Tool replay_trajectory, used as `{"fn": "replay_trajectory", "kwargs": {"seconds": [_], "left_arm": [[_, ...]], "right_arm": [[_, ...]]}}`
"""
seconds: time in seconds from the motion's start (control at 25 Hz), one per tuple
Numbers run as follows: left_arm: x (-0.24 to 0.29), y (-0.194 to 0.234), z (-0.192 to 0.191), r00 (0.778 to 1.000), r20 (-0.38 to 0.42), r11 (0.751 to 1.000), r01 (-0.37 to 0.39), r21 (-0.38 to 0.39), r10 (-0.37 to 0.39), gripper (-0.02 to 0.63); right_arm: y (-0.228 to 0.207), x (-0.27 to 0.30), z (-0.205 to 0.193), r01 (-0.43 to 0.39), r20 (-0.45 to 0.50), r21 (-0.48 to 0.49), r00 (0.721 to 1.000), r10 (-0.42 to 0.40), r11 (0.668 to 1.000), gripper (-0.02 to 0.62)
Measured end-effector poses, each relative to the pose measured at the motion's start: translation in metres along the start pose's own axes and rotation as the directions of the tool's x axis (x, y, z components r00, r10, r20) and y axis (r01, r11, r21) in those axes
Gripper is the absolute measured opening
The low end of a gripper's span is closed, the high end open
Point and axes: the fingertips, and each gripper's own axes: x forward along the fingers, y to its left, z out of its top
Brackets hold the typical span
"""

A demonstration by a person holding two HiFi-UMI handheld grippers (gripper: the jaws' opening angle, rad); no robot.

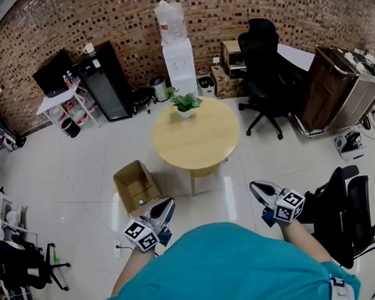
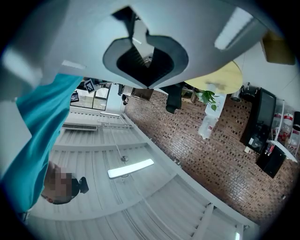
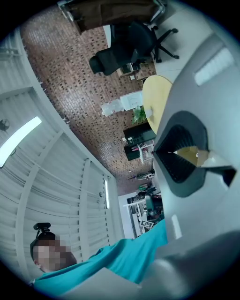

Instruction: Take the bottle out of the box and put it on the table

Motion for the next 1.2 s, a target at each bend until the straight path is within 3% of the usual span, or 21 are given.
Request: {"fn": "replay_trajectory", "kwargs": {"seconds": [0.4,0.72,0.96,1.2], "left_arm": [[-0.046,0.108,0.035,0.997,-0.010,0.996,0.082,-0.018,-0.082,0.000],[-0.009,0.142,0.014,0.996,-0.028,0.996,0.079,-0.042,-0.080,0.000],[0.054,0.152,-0.012,1.000,-0.016,1.000,0.020,0.000,-0.020,0.000],[0.121,0.152,-0.056,0.994,0.001,0.993,-0.112,0.023,0.112,0.000]], "right_arm": [[0.029,0.128,0.004,0.060,0.015,0.001,0.998,-0.060,0.998,0.003],[-0.025,0.152,-0.008,0.058,-0.036,0.039,0.998,-0.057,0.998,0.003],[-0.101,0.155,-0.008,-0.042,-0.046,0.042,0.998,0.044,0.998,0.003],[-0.177,0.150,-0.011,-0.214,-0.137,-0.078,0.970,0.202,0.974,0.005]]}}
